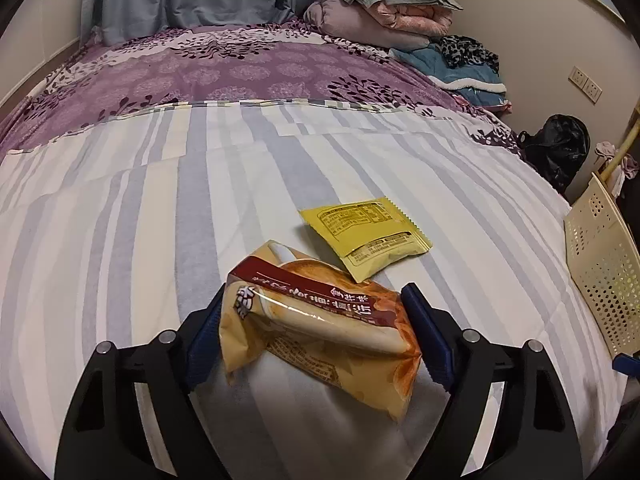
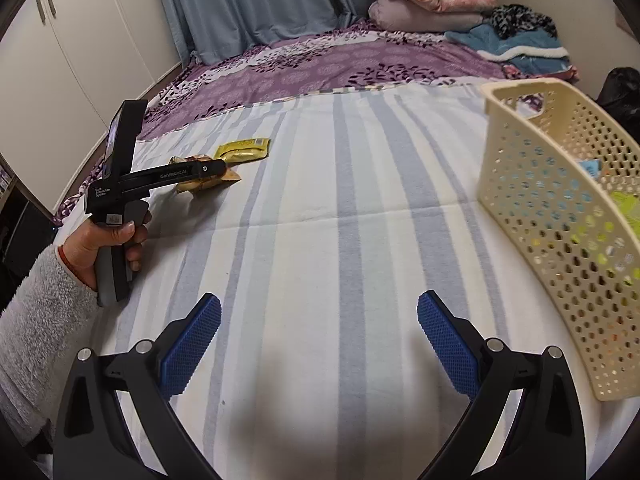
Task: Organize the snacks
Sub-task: 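Grasp the yellow packet with the right tool while the left tool holds the pastry pack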
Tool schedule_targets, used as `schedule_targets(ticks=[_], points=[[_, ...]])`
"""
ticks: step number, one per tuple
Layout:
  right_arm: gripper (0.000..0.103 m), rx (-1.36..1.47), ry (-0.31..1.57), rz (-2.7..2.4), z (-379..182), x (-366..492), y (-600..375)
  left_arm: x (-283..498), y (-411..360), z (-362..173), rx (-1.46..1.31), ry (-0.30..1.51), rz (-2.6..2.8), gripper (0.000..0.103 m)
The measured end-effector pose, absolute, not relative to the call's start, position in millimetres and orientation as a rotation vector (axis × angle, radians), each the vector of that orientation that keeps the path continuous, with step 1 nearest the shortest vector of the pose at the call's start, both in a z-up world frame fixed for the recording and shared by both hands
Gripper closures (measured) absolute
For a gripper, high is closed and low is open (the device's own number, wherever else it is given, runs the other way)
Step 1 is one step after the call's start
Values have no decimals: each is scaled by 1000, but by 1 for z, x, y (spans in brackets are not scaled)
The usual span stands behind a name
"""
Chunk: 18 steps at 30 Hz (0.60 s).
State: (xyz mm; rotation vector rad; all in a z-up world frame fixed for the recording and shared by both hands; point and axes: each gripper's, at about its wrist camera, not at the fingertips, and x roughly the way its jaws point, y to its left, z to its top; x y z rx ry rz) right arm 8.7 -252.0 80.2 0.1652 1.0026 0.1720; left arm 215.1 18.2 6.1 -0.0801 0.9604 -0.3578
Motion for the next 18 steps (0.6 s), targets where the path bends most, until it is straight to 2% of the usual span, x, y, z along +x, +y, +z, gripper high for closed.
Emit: schedule_targets(ticks=[7, 18], points=[[5, 105, 985, 228, 79, 46, -231, 199, 37, 13, -147, 928, -344, 23], [5, -68, 984, 374, 60, 161, -164, 153, 85, 36, -198, 893, -262, 23]])
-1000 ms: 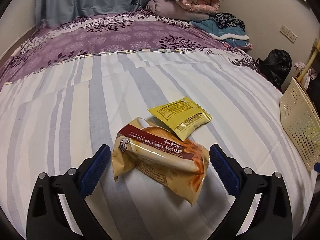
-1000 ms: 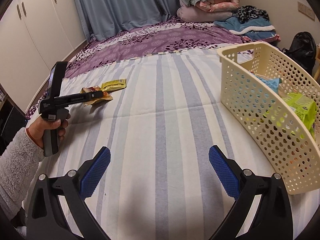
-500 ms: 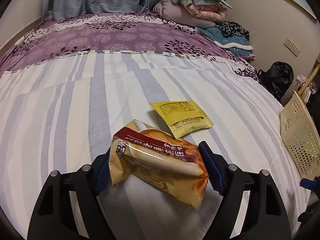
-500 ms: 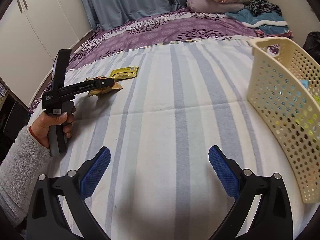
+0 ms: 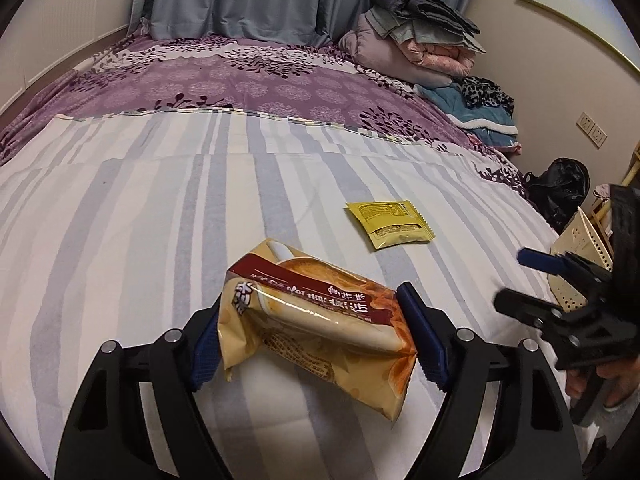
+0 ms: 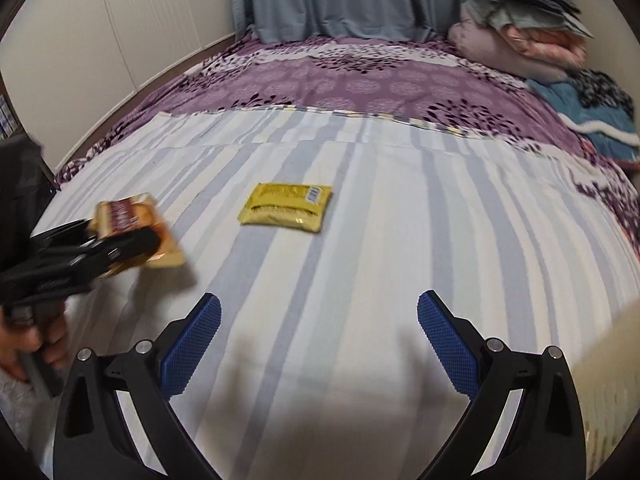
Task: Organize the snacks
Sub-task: 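Grasp the yellow packet with the right tool while the left tool holds the pastry pack, then carry the yellow packet to the basket with the right tool while the left tool carries the pastry pack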
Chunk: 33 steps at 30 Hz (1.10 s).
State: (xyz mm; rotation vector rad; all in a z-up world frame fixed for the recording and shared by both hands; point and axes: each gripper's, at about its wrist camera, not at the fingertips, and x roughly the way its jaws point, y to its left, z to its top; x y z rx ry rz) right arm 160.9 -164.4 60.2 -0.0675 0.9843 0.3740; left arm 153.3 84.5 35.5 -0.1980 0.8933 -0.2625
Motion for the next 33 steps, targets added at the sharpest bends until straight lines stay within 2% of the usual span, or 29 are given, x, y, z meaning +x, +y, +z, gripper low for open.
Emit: schedule_targets(ticks=[9, 18, 24, 26, 29, 33], points=[[5, -58, 1057, 366, 29, 232, -112, 130, 112, 45, -240, 875, -223, 23], [7, -116, 1074, 281, 13, 248, -94, 124, 122, 51, -264, 848, -223, 23], [14, -146, 1050, 271, 13, 245, -91, 124, 122, 50, -272, 848, -228, 23], [25, -157, 1042, 284, 15, 241, -88, 124, 122, 51, -273, 848, -225, 23], [35, -181, 1033, 300, 19, 237, -83, 123, 122, 50, -274, 843, -223, 23], [38, -160, 1036, 307, 23, 231, -86, 122, 122, 53, -272, 835, -226, 23]])
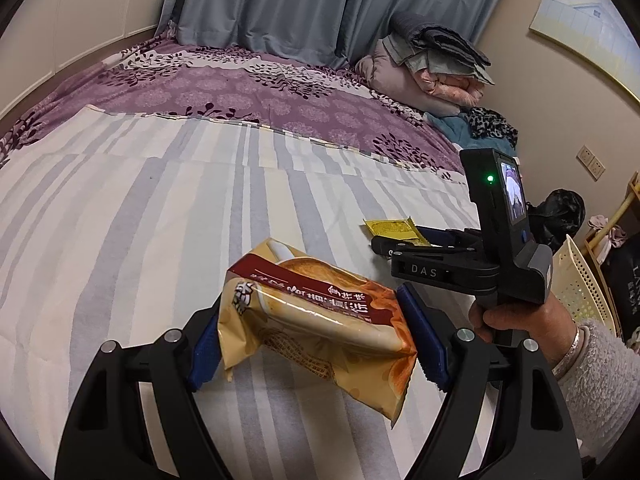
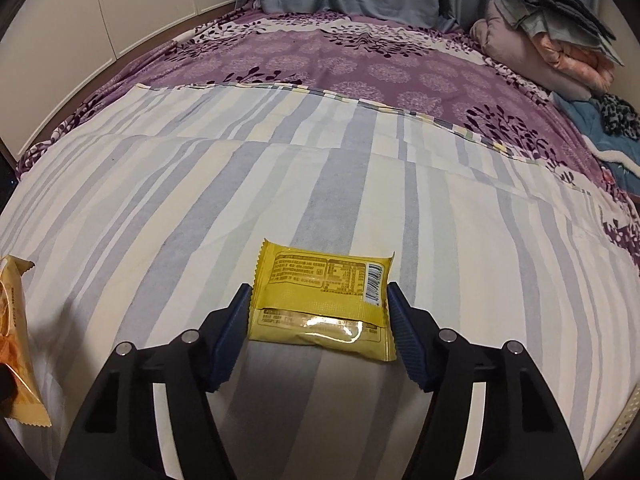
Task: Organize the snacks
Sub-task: 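Carry the yellow packet to the basket with the right tool while the left tool carries the pastry pack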
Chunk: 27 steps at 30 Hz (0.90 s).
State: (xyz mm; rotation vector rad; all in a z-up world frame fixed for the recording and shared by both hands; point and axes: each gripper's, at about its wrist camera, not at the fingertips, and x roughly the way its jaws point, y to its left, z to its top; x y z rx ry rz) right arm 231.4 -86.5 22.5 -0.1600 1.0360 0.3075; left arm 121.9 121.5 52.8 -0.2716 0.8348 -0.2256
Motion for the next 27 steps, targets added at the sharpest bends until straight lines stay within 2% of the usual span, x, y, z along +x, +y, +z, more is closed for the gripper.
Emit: schedule_targets(ticks=[27], points=[[39, 62, 885, 175, 108, 104, -217, 95, 80, 102, -236, 756, -326, 23]])
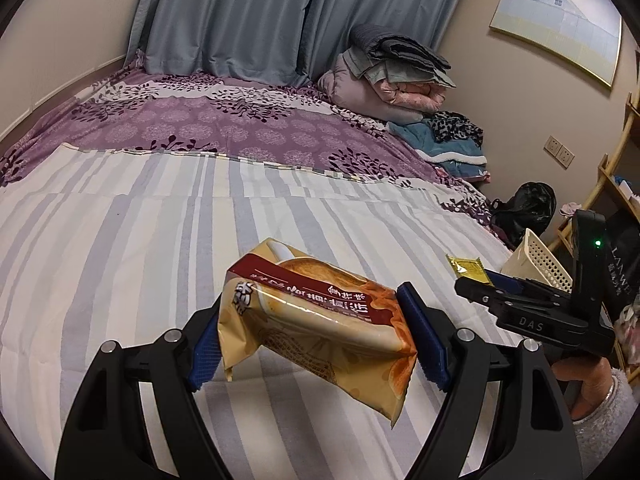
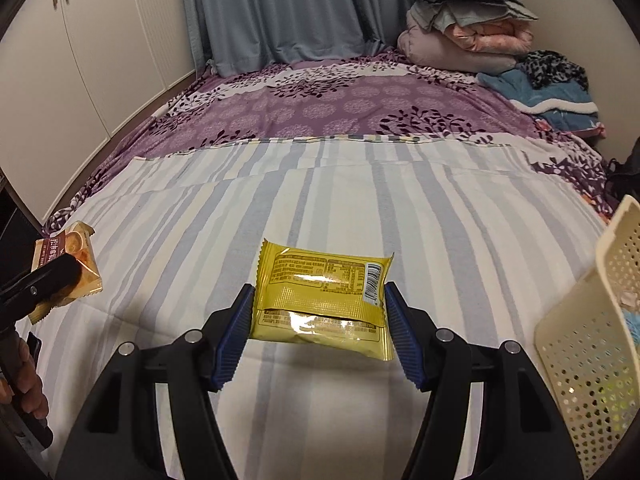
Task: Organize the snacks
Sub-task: 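Carry the yellow packet to the basket with the right tool while the left tool carries the pastry pack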
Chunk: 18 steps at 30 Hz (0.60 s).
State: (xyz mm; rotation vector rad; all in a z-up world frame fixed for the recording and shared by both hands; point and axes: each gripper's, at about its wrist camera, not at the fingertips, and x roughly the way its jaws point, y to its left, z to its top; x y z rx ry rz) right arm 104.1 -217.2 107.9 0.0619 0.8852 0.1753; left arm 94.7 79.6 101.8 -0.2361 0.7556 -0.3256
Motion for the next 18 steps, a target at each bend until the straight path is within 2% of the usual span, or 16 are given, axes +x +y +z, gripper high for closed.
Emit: schedule_targets(ticks=[18], points=[[38, 221, 698, -134, 168, 5, -378, 75, 6, 137, -123, 736, -459, 23]])
